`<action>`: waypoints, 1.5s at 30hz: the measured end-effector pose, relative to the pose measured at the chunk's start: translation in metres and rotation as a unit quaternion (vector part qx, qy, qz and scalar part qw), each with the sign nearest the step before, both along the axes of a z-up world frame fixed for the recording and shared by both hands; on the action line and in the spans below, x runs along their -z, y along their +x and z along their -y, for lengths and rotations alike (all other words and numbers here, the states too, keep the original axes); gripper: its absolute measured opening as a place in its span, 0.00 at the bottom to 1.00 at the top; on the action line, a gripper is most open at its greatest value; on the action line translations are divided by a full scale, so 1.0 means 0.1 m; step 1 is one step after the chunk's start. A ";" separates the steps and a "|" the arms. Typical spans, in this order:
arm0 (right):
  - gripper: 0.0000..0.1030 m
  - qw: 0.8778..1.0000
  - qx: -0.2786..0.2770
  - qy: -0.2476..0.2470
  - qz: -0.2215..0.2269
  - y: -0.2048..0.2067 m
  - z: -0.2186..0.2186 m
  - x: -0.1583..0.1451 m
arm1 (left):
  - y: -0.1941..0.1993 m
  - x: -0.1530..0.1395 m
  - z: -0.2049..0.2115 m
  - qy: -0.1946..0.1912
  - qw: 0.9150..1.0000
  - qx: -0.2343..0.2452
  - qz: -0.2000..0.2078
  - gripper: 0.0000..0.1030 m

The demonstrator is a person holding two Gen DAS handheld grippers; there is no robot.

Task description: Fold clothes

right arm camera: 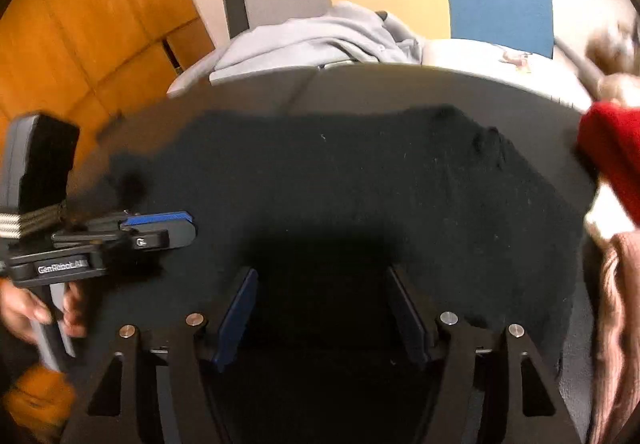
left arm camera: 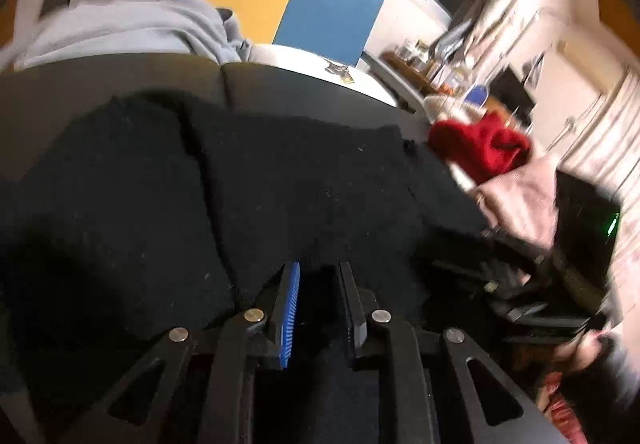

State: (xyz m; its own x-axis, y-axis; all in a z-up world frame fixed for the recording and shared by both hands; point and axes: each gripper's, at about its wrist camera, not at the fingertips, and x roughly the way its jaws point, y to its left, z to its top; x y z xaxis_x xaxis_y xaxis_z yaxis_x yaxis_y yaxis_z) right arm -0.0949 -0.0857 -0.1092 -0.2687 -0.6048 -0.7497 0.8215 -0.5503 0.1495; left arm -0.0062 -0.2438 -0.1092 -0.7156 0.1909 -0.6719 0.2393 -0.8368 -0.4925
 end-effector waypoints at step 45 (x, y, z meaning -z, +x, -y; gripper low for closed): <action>1.00 0.997 0.068 0.036 -0.018 -0.07 0.01 0.09 | 3.62 -0.15 2.70 -0.186 0.951 -0.196 0.149 0.29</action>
